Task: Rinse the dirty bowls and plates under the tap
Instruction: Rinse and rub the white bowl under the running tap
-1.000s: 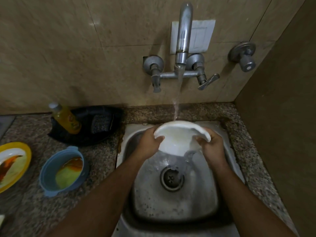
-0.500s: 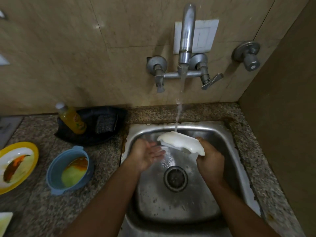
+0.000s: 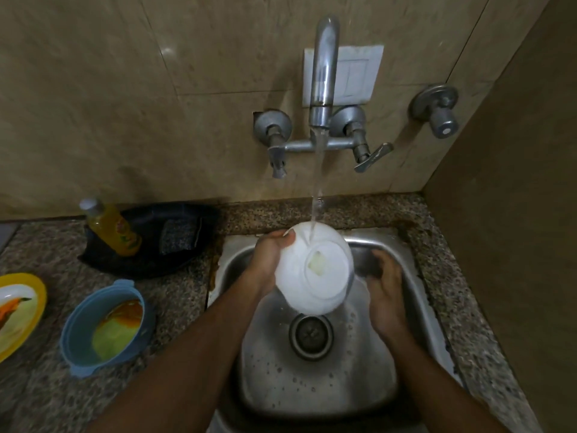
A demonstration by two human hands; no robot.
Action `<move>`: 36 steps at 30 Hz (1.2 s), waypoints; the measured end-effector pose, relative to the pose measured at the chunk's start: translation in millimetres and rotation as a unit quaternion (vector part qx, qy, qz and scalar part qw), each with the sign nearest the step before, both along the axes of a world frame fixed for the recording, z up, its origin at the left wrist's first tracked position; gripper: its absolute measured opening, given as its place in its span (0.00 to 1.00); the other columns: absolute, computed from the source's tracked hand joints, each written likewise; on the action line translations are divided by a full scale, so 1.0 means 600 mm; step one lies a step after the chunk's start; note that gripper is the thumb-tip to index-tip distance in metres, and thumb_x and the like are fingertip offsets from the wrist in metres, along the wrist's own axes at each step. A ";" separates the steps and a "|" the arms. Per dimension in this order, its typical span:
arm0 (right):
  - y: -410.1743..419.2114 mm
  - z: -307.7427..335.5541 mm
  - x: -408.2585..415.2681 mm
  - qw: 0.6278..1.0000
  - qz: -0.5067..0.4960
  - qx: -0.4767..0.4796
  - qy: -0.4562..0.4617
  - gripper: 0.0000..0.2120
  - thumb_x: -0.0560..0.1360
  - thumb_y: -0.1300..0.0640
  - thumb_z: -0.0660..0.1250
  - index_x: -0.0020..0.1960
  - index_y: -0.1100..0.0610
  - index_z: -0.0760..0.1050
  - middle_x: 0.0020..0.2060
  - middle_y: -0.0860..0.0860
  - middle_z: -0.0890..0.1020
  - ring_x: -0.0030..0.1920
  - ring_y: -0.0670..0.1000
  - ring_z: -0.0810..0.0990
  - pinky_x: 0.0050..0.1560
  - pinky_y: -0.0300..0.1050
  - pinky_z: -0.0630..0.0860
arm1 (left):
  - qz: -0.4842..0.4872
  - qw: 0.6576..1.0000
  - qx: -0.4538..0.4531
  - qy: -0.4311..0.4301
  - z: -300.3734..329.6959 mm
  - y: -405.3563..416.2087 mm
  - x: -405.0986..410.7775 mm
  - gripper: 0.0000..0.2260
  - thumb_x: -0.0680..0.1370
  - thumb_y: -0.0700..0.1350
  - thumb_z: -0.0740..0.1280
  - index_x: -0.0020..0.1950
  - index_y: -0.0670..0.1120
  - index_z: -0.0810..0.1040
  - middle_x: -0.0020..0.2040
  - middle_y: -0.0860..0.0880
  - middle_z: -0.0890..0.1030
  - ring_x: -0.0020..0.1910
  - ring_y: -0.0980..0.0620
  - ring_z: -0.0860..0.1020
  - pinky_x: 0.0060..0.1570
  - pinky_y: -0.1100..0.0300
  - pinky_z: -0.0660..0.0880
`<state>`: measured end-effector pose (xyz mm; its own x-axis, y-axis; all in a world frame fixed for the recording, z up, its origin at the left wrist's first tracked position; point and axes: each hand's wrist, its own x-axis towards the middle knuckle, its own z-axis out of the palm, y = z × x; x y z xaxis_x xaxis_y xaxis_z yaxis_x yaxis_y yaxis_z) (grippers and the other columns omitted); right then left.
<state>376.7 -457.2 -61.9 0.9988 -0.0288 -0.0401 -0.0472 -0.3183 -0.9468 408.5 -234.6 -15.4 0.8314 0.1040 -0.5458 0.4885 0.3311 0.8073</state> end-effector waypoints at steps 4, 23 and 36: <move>0.034 0.060 0.051 0.929 -0.086 0.252 0.256 0.16 0.81 0.46 0.58 0.61 0.52 0.78 0.53 0.51 0.84 0.53 0.51 0.81 0.48 0.47 0.75 | -0.035 0.995 0.074 -0.048 0.007 -0.005 0.019 0.07 0.77 0.41 0.67 0.43 0.45 0.84 0.40 0.44 0.85 0.42 0.42 0.81 0.51 0.47 0.78; 0.114 0.000 0.042 0.919 -0.332 0.035 0.212 0.13 0.82 0.62 0.56 0.63 0.64 0.70 0.55 0.59 0.81 0.55 0.58 0.81 0.54 0.45 0.74 | -0.183 0.713 0.630 -0.248 -0.043 -0.072 -0.052 0.27 0.82 0.56 0.46 0.78 0.46 0.59 0.78 0.45 0.63 0.77 0.47 0.59 0.76 0.55 0.50; 0.090 -0.003 0.040 0.911 -0.273 0.204 0.232 0.14 0.81 0.58 0.57 0.56 0.64 0.77 0.51 0.61 0.81 0.48 0.59 0.80 0.50 0.51 0.76 | -0.093 0.865 0.485 -0.082 -0.013 -0.043 0.010 0.13 0.82 0.54 0.54 0.52 0.47 0.72 0.52 0.43 0.80 0.53 0.42 0.78 0.54 0.50 0.74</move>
<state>400.6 -403.1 -64.0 0.7129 -0.4039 -0.5733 -0.5189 0.2461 -0.8187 414.6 -260.3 -23.4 0.9410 0.3035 -0.1496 0.3133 -0.6143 0.7243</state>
